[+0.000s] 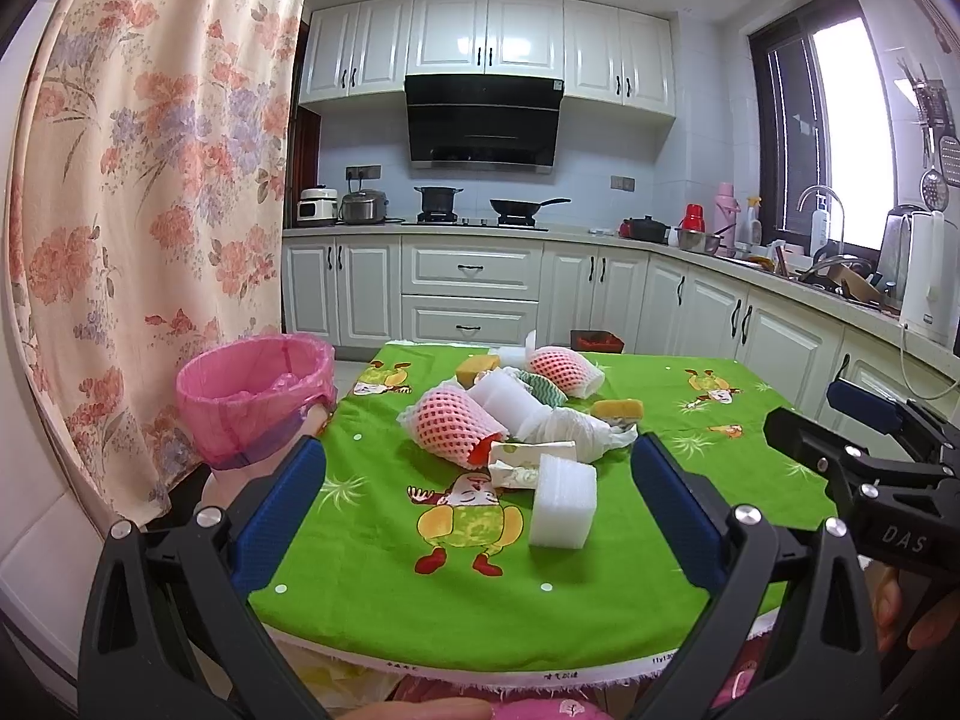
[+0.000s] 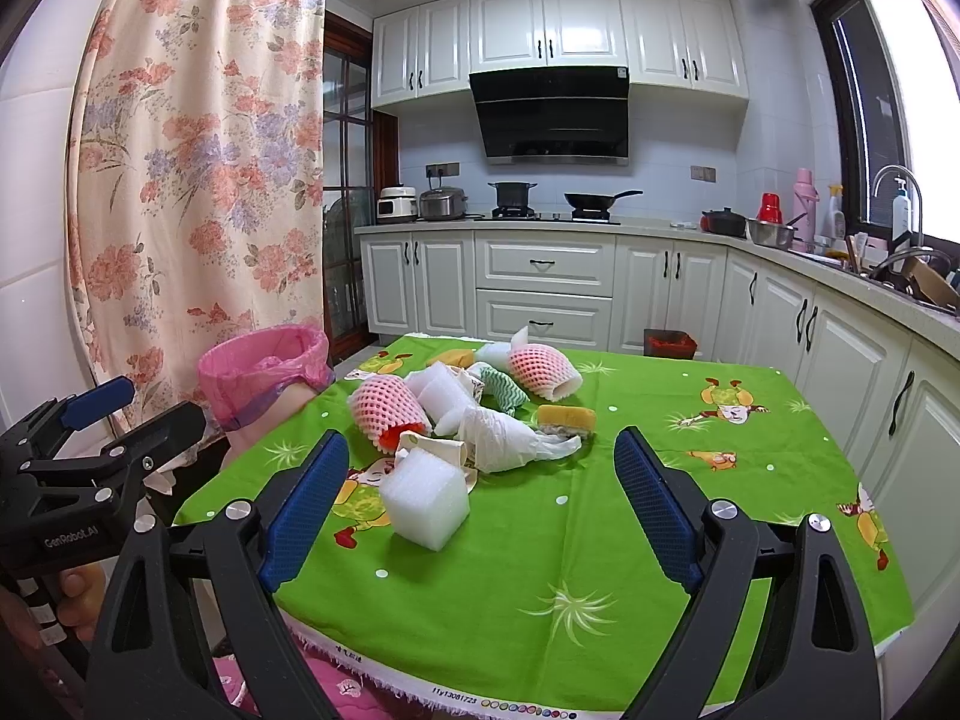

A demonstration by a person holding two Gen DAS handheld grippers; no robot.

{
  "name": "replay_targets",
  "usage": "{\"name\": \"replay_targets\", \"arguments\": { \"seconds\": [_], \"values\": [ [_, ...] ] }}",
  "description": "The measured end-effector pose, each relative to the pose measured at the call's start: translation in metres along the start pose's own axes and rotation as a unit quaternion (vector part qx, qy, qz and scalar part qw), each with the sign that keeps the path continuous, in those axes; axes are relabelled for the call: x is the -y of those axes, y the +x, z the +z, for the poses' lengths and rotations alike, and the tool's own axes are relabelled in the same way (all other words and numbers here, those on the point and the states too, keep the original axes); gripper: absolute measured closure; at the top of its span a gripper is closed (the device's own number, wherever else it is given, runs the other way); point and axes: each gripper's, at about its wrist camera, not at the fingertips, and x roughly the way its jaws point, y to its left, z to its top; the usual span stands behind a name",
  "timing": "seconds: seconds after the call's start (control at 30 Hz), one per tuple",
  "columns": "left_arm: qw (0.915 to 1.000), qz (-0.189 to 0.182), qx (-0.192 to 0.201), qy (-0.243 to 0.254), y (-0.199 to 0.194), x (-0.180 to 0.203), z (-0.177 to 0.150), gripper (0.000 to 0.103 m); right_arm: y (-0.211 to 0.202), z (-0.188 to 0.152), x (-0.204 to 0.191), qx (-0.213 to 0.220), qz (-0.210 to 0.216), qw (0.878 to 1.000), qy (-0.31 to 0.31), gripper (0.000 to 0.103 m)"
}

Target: Collect trash

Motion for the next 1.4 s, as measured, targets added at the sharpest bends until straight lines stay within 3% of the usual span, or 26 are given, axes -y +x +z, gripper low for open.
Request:
{"name": "replay_targets", "arguments": {
  "seconds": [1.4],
  "values": [
    [1.0,0.004,-0.007,0.001,0.007,0.0,0.009,0.004,0.008,0.0,0.006,-0.002,-0.009,1.0,0.005,0.018]
  ]
}}
